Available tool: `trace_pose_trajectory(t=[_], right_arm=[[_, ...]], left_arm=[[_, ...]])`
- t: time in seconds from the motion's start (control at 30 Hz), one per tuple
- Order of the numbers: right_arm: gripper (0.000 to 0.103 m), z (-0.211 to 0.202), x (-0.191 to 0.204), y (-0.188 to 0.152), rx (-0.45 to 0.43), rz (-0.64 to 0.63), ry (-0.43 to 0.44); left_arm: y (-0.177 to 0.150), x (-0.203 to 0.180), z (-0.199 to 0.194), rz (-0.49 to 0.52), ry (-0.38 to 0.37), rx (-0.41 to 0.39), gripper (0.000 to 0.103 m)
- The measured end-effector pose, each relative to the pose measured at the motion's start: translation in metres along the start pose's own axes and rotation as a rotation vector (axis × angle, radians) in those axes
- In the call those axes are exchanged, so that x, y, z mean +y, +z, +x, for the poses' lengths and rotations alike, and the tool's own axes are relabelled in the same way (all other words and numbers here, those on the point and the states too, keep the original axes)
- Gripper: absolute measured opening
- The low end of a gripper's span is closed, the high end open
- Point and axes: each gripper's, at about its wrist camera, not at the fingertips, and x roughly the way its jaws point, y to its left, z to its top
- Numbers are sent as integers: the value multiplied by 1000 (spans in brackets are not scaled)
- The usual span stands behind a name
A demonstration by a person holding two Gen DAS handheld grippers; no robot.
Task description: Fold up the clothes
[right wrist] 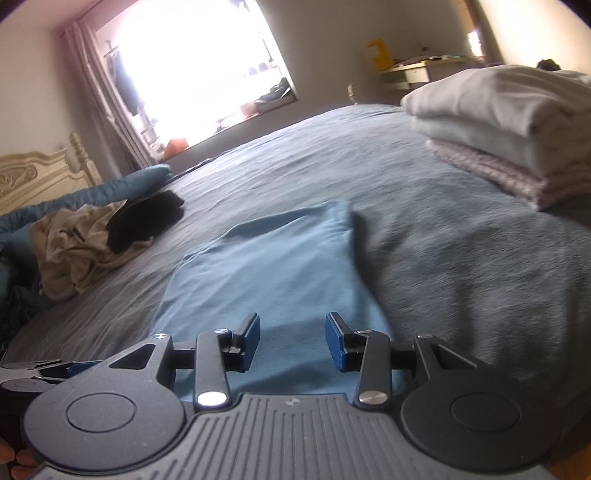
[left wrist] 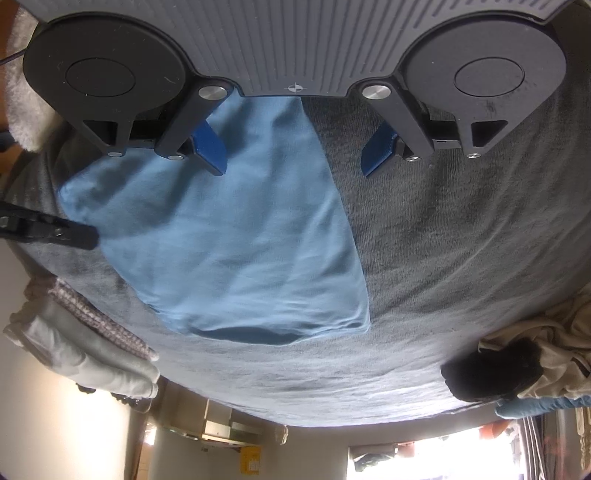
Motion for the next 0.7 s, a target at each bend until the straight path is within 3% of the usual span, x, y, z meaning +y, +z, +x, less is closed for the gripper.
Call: trace_pose_trajectory(t=[0.13, 0.47, 0.7], right_arm=[[42, -2, 9, -7, 18, -1, -5], [42, -13, 1, -12, 16, 51, -8], [42, -11, -5, -9, 17, 83, 31]], left_arm=[[-4, 8, -7, -62, -75, -9, 99], [-16, 21, -16, -141, -140, -4, 103], [-10, 31, -9, -177, -105, -24, 103]])
